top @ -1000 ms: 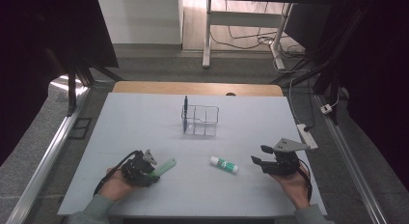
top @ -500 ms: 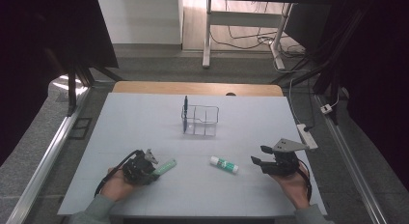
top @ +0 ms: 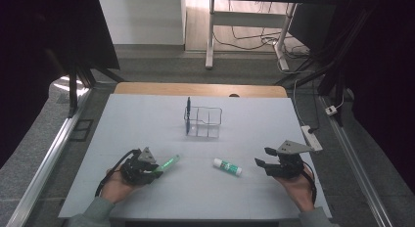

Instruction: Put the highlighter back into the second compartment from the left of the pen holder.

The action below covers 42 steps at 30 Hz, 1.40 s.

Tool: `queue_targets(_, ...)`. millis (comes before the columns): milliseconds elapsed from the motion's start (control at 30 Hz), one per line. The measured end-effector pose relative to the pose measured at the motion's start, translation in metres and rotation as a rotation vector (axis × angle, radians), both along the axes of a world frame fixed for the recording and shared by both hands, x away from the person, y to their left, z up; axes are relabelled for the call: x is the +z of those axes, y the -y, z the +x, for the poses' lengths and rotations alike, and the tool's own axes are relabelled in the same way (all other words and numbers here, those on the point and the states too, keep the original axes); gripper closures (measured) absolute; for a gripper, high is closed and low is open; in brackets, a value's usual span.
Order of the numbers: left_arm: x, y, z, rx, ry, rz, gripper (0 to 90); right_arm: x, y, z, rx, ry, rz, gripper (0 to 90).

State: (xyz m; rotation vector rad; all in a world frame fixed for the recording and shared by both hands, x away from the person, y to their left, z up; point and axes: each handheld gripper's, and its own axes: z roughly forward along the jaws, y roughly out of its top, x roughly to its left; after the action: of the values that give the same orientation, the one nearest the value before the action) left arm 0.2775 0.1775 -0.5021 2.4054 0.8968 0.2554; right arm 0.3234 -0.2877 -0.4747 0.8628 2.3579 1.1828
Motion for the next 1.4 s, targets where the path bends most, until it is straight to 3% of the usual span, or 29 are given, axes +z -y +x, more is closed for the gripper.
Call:
queue_targets(233, 0.005, -0.003, -0.001, 0.003, 0.042, -0.062, 66.9, 0.000, -0.001, 0.000, 0.001, 0.002, 0.003, 40.7)
queue_targets(567, 0.012, 0.003, 0.000, -0.031, 0.076, -0.107, 66.9, 0.000, -0.004, 0.000, 0.010, 0.002, 0.001, 40.7)
queue_targets(1400, 0.022, 0.043, 0.012, -0.114, 0.106, -0.120, 66.9, 0.006, -0.020, -0.005, 0.046, 0.022, -0.019, 40.0)
